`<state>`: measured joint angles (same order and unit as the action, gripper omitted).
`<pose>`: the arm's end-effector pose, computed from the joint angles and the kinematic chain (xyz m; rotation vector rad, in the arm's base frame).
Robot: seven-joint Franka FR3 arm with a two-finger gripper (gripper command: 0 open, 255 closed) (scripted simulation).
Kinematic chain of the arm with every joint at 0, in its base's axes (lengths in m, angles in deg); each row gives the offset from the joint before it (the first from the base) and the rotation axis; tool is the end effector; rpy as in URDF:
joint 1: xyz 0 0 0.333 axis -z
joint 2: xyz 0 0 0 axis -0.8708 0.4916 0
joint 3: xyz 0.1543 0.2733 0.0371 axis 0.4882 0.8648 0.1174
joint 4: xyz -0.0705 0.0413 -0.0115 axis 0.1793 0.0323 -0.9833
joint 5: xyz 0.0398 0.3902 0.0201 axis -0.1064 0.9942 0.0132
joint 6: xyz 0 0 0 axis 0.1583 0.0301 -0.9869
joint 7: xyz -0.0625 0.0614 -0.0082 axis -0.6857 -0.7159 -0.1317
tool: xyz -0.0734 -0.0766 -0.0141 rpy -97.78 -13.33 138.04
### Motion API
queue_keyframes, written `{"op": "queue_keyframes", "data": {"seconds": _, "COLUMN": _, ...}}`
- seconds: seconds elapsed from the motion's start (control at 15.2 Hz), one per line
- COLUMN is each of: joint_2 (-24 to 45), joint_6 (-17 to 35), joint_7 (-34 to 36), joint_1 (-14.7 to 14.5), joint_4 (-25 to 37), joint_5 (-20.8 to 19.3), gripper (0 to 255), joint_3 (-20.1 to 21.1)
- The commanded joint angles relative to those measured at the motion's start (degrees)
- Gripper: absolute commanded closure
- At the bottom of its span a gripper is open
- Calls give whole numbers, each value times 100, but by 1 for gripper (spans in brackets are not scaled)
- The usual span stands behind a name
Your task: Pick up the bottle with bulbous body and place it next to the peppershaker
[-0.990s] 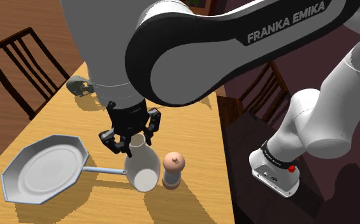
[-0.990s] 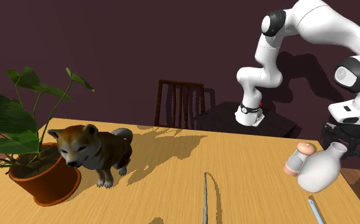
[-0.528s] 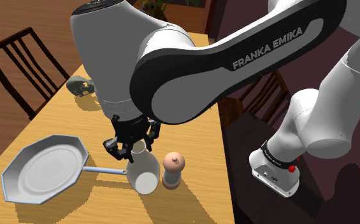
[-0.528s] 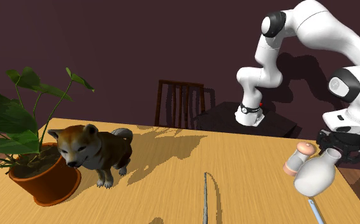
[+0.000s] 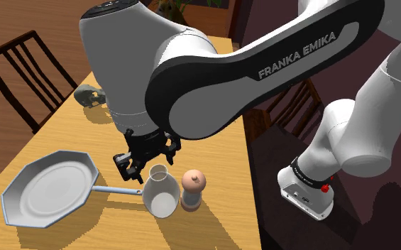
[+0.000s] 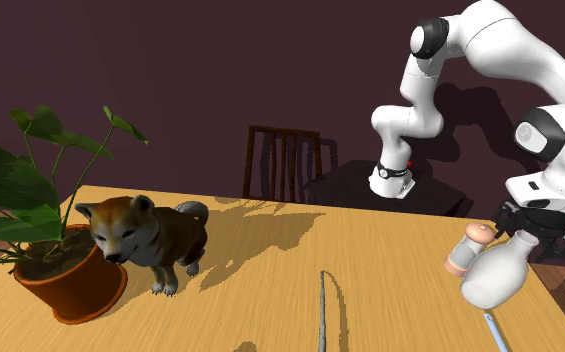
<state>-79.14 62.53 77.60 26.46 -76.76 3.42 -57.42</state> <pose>0.2925 0.4826 0.4333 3.1324 -0.0577 -0.1929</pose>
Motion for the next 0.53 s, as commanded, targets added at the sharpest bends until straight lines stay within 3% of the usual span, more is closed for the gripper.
{"op": "queue_keyframes", "data": {"seconds": 0.0, "joint_2": 0, "joint_6": 0, "joint_7": 0, "joint_1": 0, "joint_4": 0, "joint_5": 0, "gripper": 0, "joint_3": 0}}
{"op": "queue_keyframes", "data": {"seconds": 0.2, "joint_2": 0, "joint_6": 0, "joint_7": 0, "joint_1": 0, "joint_4": 0, "joint_5": 0, "gripper": 0, "joint_3": 0}}
{"op": "queue_keyframes", "data": {"seconds": 0.46, "joint_2": -118, "joint_6": -716, "joint_7": -23, "joint_1": 41, "joint_4": 604, "joint_5": 27, "gripper": 0, "joint_3": -29}}
